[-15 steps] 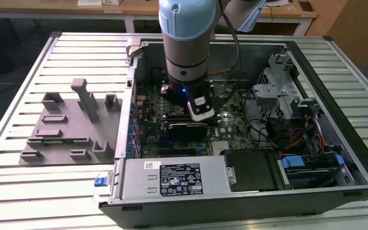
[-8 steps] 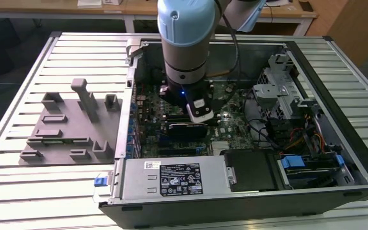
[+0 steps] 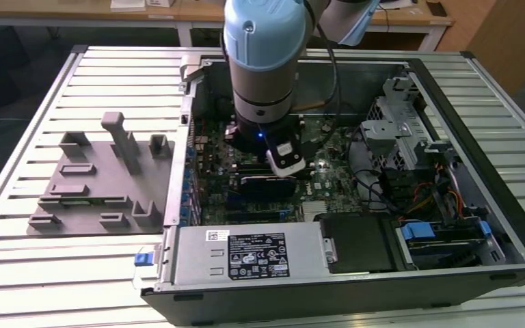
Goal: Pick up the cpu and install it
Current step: 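Install the second cpu locking lever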
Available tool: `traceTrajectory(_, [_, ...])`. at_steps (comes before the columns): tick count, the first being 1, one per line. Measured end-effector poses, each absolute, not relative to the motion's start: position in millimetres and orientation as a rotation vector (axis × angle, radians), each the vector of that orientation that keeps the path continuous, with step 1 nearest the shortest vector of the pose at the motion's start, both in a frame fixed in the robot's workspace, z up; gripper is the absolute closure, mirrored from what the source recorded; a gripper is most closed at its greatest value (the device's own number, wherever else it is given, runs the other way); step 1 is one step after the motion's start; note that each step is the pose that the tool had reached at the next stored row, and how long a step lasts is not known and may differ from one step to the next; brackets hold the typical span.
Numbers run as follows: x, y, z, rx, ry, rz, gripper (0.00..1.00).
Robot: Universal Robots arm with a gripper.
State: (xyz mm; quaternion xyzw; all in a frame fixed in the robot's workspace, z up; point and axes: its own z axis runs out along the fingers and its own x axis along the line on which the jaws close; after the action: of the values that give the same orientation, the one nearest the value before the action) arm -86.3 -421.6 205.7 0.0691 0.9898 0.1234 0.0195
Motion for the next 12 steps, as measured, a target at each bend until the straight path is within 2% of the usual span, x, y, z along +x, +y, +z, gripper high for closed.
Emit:
traceTrajectory(8, [-87.2,-422.7,200.2,0.137,3.079,0.410,0.89])
traceTrajectory(12, [-87.2,-424.5,198.2,0.138,3.073,0.463,0.89])
